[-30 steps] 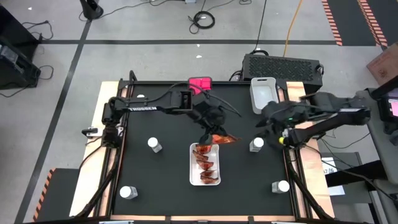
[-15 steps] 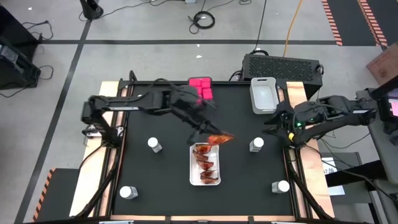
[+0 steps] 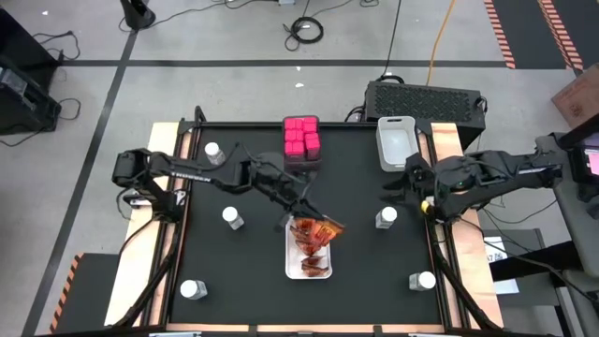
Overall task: Sort spices by type
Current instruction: Put the orange seasoning pack into the white bin
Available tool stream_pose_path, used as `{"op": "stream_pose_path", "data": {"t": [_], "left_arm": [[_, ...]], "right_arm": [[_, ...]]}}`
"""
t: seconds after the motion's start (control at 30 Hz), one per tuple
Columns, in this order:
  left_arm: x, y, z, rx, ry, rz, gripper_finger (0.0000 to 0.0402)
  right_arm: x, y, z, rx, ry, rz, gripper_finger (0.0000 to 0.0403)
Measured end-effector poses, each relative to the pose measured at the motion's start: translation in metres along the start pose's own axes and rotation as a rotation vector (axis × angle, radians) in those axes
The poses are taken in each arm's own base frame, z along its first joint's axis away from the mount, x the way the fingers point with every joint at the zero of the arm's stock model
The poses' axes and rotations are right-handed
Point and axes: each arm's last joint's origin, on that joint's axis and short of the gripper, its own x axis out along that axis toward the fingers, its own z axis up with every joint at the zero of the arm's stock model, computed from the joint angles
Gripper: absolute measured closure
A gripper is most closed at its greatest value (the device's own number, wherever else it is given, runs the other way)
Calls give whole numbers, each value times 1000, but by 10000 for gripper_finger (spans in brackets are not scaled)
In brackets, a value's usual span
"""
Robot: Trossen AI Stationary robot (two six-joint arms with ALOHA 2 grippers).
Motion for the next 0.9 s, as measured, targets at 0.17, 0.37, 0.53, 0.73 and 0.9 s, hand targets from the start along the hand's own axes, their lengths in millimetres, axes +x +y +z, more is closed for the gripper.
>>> {"op": "stream_pose_path", "data": {"t": [0.17,0.37,0.53,0.73,0.9], "left_arm": [[4,-7,-14,51,38,-35,402],[3,-7,-23,68,56,-36,402],[7,-4,-34,60,81,-31,402],[16,3,-37,11,19,-29,402],[13,-1,-23,6,-86,-50,402]], "right_arm": [[5,2,1,56,-12,-17,186],[14,3,1,78,-8,-53,186],[23,5,0,32,12,-72,186],[29,8,1,-18,28,-47,186],[29,8,1,-67,35,-41,186]]}}
